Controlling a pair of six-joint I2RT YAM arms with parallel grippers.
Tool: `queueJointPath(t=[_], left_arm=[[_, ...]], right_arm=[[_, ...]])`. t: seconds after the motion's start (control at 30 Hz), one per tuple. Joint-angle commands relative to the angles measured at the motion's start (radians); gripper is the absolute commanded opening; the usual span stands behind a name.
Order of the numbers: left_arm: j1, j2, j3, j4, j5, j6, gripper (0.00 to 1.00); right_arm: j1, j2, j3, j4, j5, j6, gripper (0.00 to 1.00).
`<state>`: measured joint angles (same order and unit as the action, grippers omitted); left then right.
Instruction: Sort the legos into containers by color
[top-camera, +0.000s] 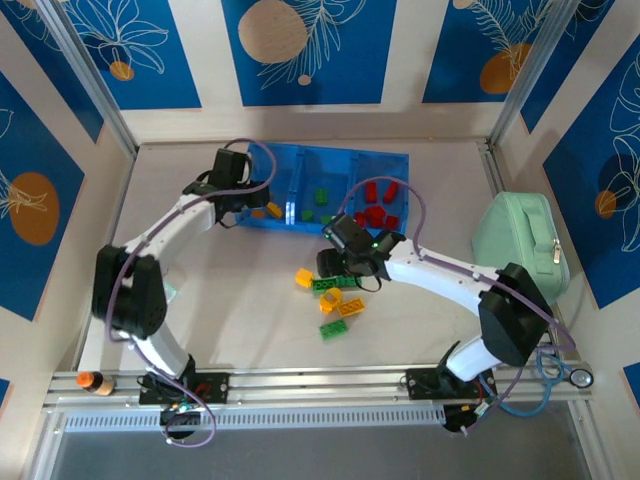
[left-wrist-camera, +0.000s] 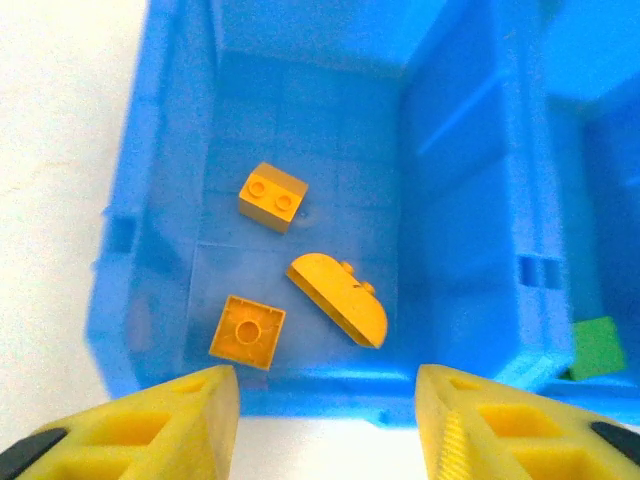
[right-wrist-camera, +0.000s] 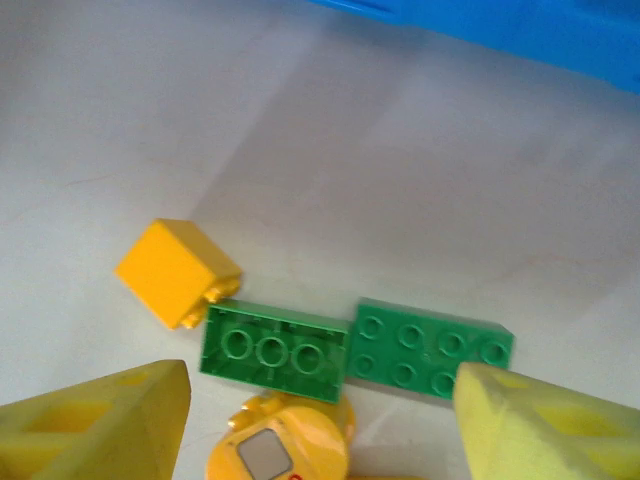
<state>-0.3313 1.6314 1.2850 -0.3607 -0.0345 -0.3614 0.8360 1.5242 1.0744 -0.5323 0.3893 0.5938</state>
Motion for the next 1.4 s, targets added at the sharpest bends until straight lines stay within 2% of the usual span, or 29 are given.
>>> queueJointPath(t=[0.0,0.13,0.33,0.53,0.73,0.83,0.93,1.1,1.2,1.37], left_arm=[[-0.008,-0.134,-0.110,0.046,-0.001,-0.034,0.51],[-0.018,-0.283,-0.285,0.075,0.006,-0.072,0.51],[-0.028,-0.493,-0.525,0.067,0.005,-0.119,0.52],[-0.034,-0.638,-0.674,0.035,0.007,-0.145,0.52],[-0.034,-0.670,-0.742,0.038,0.026,-0.161,0.52],[-0.034,-0.660,-0.754,0.056,0.043,-0.166,0.52],[-0.036,-0.654,-0.758,0.057,0.044,-0.162,0.52],[-0.035,-0.685,-0.775,0.049,0.035,-0.165,0.52],[-0.035,-0.712,-0.787,0.048,0.036,-0.174,0.52],[-0.037,-0.731,-0.793,0.037,0.037,-0.171,0.52]], right_arm=[[0.029,0.074,0.091,0.002,-0.055,-0.132,0.75],[0.044,0.187,0.206,-0.059,-0.167,-0.290,0.77],[0.057,0.347,0.373,-0.200,-0.175,-0.465,0.77],[0.070,0.486,0.497,-0.314,-0.181,-0.525,0.76],[0.103,0.556,0.527,-0.325,-0.115,-0.509,0.74],[0.112,0.592,0.557,-0.345,-0.066,-0.494,0.67],[0.124,0.613,0.580,-0.357,-0.042,-0.481,0.48],[0.146,0.608,0.605,-0.357,0.023,-0.471,0.30],[0.145,0.586,0.625,-0.333,0.038,-0.462,0.26],[0.106,0.575,0.730,-0.310,0.043,-0.433,0.27]])
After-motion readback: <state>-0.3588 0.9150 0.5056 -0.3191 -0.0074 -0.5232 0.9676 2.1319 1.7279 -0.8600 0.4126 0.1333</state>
